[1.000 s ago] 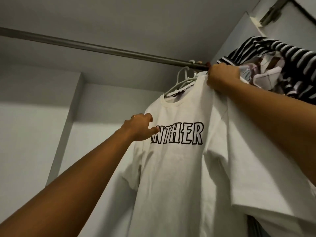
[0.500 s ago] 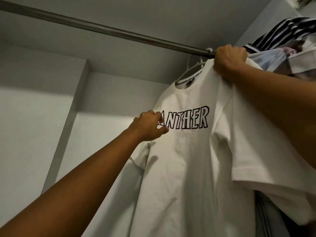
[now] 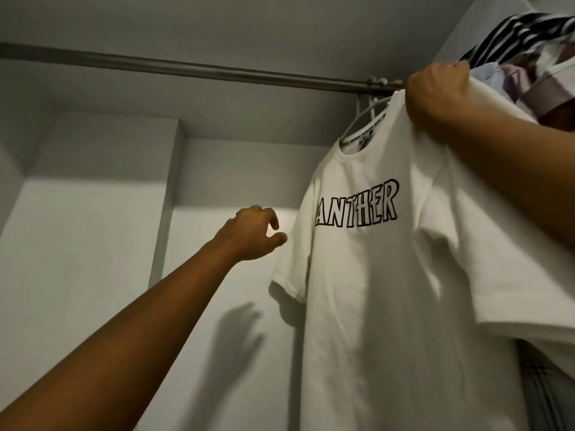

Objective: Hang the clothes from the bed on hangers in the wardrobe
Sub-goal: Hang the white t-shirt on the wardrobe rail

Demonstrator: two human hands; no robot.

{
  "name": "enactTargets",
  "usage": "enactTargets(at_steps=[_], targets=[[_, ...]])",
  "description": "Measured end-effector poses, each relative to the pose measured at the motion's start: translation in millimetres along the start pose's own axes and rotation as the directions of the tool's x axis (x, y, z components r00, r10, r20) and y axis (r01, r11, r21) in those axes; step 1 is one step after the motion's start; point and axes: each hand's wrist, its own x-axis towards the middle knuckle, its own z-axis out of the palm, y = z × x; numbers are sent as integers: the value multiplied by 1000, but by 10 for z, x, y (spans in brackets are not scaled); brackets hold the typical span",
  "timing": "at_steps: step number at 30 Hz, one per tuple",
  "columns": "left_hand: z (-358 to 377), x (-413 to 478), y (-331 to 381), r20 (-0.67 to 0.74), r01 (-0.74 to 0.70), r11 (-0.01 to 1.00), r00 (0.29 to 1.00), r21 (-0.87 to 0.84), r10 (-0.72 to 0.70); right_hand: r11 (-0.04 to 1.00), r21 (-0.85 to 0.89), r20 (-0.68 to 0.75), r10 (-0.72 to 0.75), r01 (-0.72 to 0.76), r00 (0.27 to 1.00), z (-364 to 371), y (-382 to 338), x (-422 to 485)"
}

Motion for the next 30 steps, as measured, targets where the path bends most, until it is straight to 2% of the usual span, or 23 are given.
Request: enactTargets(at_steps=[3, 5, 7, 9, 12, 15, 18, 19, 21, 23, 26, 28, 30], targets=[[-141, -283, 8, 1, 37, 999, 999, -26, -37, 995, -16, -98, -96, 94, 991, 34, -85, -371], [-279, -556, -14, 38, 74, 997, 997, -9, -73, 956, 114, -103, -259, 270, 960, 12, -305, -725], [-459, -887, -63, 113, 136, 989, 983, 60, -142, 853, 316, -65, -418, 416, 906, -78, -562, -1160], [-701, -1268, -135, 172, 214, 965, 956, 148, -239, 700, 560, -42, -510, 443, 859, -213, -800, -1599], [-1172, -1943, -181, 197, 332, 899, 898, 288, -394, 390, 872, 8, -618, 297, 786, -608, -1074, -2190], [-1698, -2774, -99, 214, 427, 797, 809, 427, -548, 81, 983, -60, -698, 162, 713, -1173, -1335, -2781], [-2298, -3665, 103, 207, 521, 658, 677, 543, -706, -165, 983, -177, -754, 79, 632, -1883, -1435, -3343], [-2660, -4096, 295, 175, 567, 571, 601, 594, -780, -273, 961, -244, -775, 40, 583, -2298, -1445, -3568], [-3057, -4589, 525, 121, 605, 473, 528, 640, -840, -387, 922, -317, -764, -7, 562, -2752, -1400, -3831], [-3683, -5261, 1021, 31, 659, 298, 385, 690, -922, -551, 833, -445, -724, -53, 527, -3453, -1220, -4155], [-4655, -6281, 2049, -167, 713, 32, 207, 700, -964, -749, 649, -627, -625, -132, 465, -4513, -711, -4609], [-5221, -6963, 2942, -321, 742, -189, 37, 644, -946, -841, 506, -724, -534, -190, 436, -5199, -228, -4932], [-5639, -7533, 3960, -475, 740, -397, -119, 543, -872, -902, 352, -809, -428, -252, 404, -5842, 317, -5262]])
